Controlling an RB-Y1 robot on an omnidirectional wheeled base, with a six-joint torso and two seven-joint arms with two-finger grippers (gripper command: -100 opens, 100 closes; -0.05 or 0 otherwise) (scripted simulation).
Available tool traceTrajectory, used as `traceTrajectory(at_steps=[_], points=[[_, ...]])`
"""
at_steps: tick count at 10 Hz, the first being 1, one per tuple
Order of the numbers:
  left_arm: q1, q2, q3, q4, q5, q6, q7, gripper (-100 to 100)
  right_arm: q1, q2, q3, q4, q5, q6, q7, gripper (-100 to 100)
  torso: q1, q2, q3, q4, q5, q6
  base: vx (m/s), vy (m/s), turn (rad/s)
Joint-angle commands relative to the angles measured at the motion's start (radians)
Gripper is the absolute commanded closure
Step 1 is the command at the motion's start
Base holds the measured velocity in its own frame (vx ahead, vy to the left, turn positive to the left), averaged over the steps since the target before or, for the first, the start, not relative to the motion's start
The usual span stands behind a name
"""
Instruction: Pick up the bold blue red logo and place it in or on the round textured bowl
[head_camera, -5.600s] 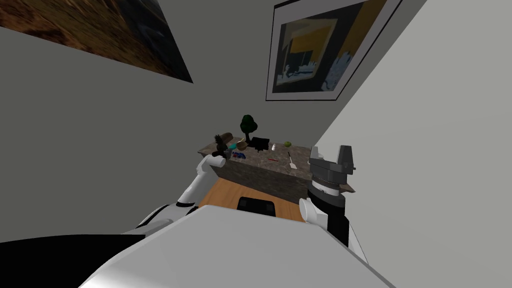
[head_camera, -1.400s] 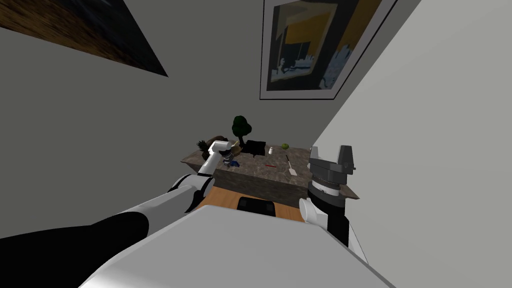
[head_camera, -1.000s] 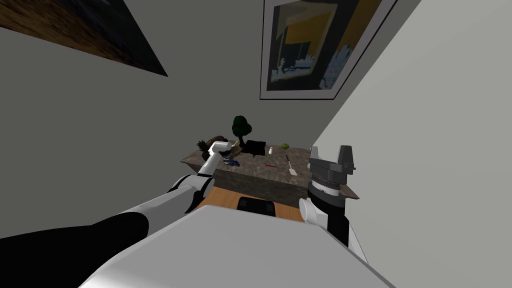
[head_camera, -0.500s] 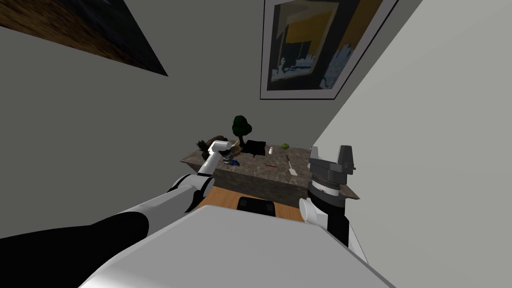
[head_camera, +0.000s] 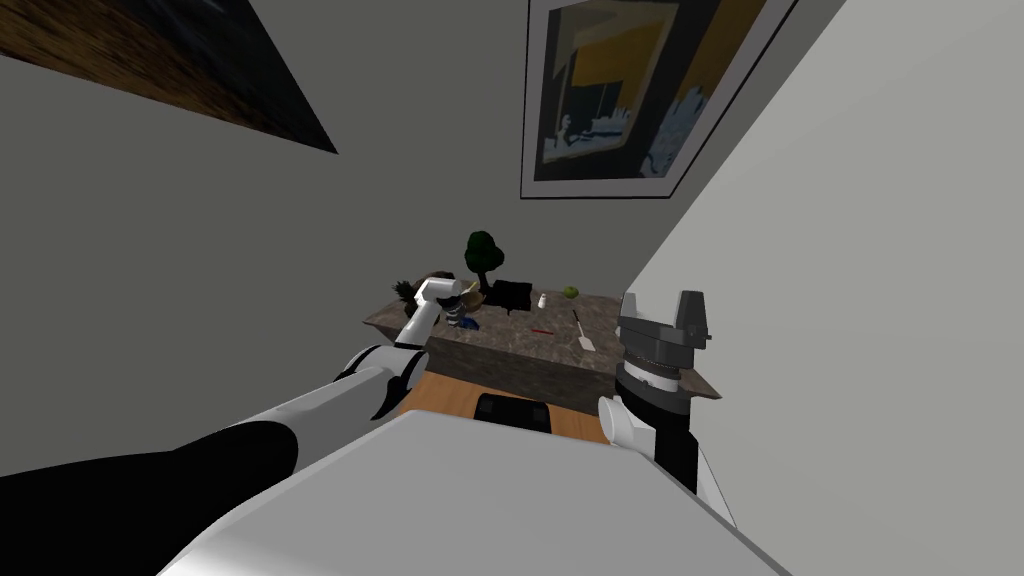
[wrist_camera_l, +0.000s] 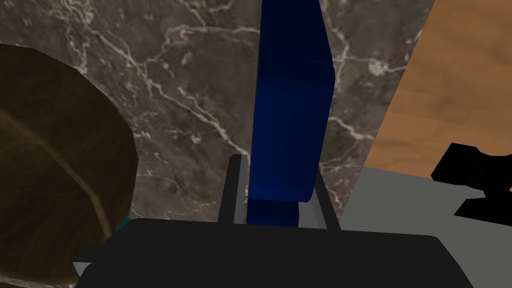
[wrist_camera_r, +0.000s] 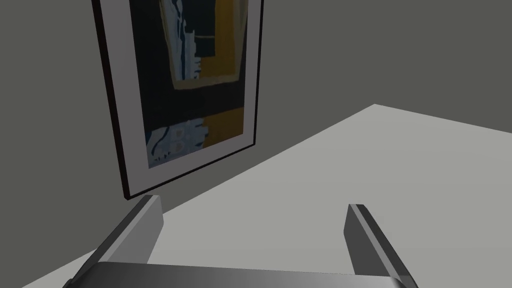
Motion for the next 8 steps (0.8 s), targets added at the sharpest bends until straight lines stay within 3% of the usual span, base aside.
traceTrajectory(at_steps=[1, 8], points=[[-0.031, 0.019, 0.005, 0.043, 0.015, -0.029, 0.001, 100, 0.0, 0.0, 0.0, 0.0, 0.0, 0.0, 0.0, 0, 0.0, 0.0, 0.0, 0.0, 0.0, 0.0, -0.047, 0.12, -0.017], [-0.157, 0.079, 0.025, 0.201, 0.074, -0.068, 0.006, 100, 0.0, 0.0, 0.0, 0.0, 0.0, 0.0, 0.0, 0, 0.01, 0.004, 0.003, 0.002, 0.002, -0.004, -0.033, 0.142, 0.002]])
